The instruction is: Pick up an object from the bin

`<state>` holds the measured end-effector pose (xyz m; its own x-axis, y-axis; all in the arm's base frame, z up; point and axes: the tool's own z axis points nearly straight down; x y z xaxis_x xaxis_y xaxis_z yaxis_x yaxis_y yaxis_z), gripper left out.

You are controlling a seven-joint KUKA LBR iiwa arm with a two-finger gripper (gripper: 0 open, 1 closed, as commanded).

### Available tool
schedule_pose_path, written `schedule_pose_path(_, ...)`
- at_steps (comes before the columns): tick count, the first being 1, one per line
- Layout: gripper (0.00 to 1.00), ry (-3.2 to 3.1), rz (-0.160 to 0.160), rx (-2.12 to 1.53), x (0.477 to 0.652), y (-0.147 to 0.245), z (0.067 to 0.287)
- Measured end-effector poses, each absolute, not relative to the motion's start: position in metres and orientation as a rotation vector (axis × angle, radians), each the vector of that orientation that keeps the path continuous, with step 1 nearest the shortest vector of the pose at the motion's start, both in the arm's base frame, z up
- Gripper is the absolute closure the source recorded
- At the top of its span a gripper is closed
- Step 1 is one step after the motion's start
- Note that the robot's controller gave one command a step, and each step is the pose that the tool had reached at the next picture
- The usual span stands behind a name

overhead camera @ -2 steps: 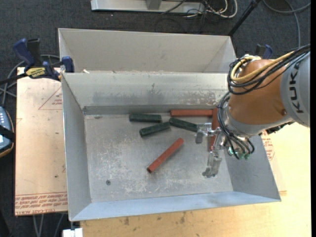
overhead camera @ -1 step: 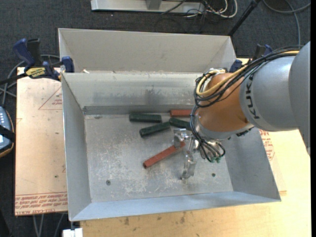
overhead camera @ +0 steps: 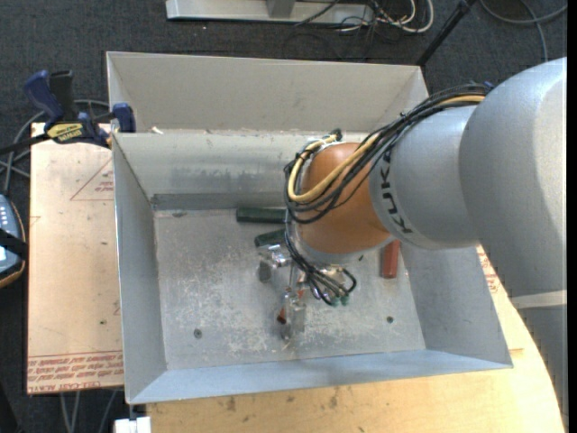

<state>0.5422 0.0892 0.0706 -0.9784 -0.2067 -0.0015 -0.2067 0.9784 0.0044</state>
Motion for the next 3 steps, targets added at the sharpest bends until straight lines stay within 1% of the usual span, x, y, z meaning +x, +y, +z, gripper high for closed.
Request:
schedule_pose_path(1,0.00,3.060,-0.003,-0.703,0.548,0.011,0.070)
schedule_pose_path(2,1.00,3.058,0.002,-0.708,0.548,0.014,0.070)
schedule_pose_path(3,1.00,3.056,-0.004,-0.677,0.559,-0.015,0.220)
